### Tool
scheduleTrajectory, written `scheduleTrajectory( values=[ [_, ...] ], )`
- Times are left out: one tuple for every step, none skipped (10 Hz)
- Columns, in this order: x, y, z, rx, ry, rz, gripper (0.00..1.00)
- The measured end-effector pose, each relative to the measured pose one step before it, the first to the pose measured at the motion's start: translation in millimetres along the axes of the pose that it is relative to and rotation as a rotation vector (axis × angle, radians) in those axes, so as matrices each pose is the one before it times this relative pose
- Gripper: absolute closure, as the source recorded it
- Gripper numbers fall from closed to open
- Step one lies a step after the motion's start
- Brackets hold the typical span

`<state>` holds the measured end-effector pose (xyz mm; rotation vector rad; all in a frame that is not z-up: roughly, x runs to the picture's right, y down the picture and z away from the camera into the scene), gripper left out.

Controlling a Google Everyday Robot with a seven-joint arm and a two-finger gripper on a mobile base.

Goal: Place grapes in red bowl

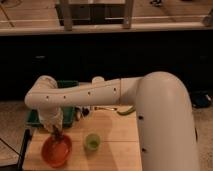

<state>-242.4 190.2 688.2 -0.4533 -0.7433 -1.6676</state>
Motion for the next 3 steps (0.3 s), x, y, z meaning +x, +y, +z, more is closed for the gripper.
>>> scheduleTrajectory(
  values=[
    [0.2, 0.15, 0.68, -0.0009, 0.00028, -0.00704, 1.0],
    [0.69, -0.27, 0.22, -0.00019, 0.00073, -0.00566, 1.0],
    [0.63, -0.11, 0.11, -0.00021, 0.00093, -0.00391, 1.0]
  ],
)
